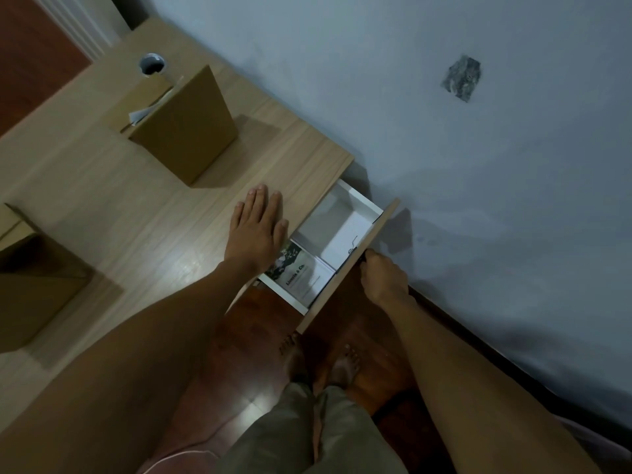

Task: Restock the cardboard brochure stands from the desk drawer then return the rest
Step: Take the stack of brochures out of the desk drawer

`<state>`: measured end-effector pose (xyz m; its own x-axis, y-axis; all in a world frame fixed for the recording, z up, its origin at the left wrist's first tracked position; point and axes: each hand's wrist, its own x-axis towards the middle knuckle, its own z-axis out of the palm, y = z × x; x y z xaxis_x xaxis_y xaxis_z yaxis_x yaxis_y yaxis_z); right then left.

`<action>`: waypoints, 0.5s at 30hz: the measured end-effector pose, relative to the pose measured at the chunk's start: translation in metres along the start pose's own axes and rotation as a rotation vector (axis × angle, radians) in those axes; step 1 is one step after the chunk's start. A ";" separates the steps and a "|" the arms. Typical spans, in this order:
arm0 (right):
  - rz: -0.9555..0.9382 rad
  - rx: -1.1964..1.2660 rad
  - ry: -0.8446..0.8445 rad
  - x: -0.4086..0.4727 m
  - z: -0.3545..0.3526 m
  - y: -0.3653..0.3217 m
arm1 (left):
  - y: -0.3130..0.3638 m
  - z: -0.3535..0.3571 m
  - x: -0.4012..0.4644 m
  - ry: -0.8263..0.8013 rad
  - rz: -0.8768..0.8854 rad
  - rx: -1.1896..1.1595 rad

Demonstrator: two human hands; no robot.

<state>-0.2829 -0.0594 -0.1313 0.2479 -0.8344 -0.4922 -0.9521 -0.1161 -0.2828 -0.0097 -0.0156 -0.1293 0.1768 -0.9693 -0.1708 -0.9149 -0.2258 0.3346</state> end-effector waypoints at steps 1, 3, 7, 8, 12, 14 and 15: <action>0.011 -0.001 -0.002 -0.004 0.000 0.006 | 0.001 0.000 0.000 -0.001 -0.005 0.001; 0.030 0.001 -0.008 -0.012 0.000 0.018 | 0.003 -0.001 0.000 -0.005 -0.010 0.007; 0.067 0.014 -0.015 -0.025 0.003 0.038 | 0.006 -0.001 -0.002 -0.004 -0.012 0.003; 0.073 0.017 -0.014 -0.028 0.003 0.043 | 0.007 -0.001 -0.002 -0.003 -0.015 0.006; 0.070 0.044 -0.010 -0.035 0.006 0.052 | 0.010 -0.003 -0.002 -0.005 -0.028 0.008; 0.083 0.062 0.003 -0.035 0.008 0.052 | 0.012 -0.003 -0.003 -0.003 -0.029 0.009; 0.094 0.070 0.006 -0.035 0.008 0.051 | 0.013 -0.003 -0.003 -0.002 -0.030 0.012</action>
<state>-0.3390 -0.0318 -0.1347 0.1570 -0.8433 -0.5141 -0.9562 0.0005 -0.2928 -0.0207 -0.0158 -0.1220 0.2038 -0.9618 -0.1827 -0.9133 -0.2541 0.3183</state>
